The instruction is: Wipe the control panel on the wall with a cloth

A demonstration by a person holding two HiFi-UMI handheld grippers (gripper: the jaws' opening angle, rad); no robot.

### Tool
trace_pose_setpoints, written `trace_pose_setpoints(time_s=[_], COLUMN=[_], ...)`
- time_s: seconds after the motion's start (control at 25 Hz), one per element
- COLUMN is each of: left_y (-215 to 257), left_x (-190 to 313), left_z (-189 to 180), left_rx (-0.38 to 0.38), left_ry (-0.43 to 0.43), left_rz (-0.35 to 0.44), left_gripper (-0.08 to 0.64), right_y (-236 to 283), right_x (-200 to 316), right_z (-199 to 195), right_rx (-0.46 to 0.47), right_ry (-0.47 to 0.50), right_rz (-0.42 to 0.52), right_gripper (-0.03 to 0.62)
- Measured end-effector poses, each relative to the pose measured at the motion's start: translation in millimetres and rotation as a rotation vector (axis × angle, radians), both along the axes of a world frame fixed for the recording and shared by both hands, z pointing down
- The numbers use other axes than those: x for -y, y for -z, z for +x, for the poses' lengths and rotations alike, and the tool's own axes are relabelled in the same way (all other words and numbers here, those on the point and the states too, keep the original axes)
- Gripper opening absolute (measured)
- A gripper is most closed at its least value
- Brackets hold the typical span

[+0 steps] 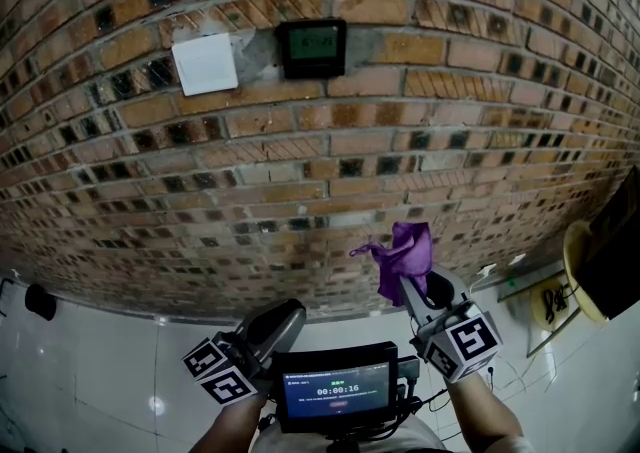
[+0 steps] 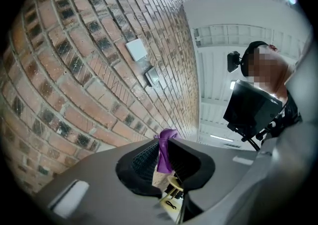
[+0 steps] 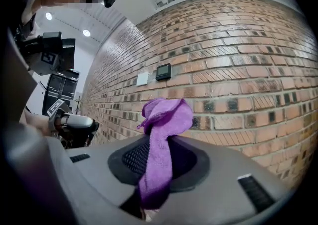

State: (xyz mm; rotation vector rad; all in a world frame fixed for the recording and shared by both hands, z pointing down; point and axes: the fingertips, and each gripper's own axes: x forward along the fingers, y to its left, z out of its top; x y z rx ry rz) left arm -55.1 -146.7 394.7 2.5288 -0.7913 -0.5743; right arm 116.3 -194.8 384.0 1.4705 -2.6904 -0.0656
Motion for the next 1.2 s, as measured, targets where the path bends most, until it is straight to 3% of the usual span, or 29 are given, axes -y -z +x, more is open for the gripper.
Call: trace_pose_setpoints(time_s=[1.2], left_y=[-9], left_x=[-1], left_z=[-5], left_rx=[-0.007], left_ry=[0.002], left_rz=[-0.022], left_gripper=[0.057], right_y=[-30], right_x=[-13], right_z=[-17], right_rx=[-0.044], right_ry=[0.065], right_rz=[-0.054], right_gripper=[0.093])
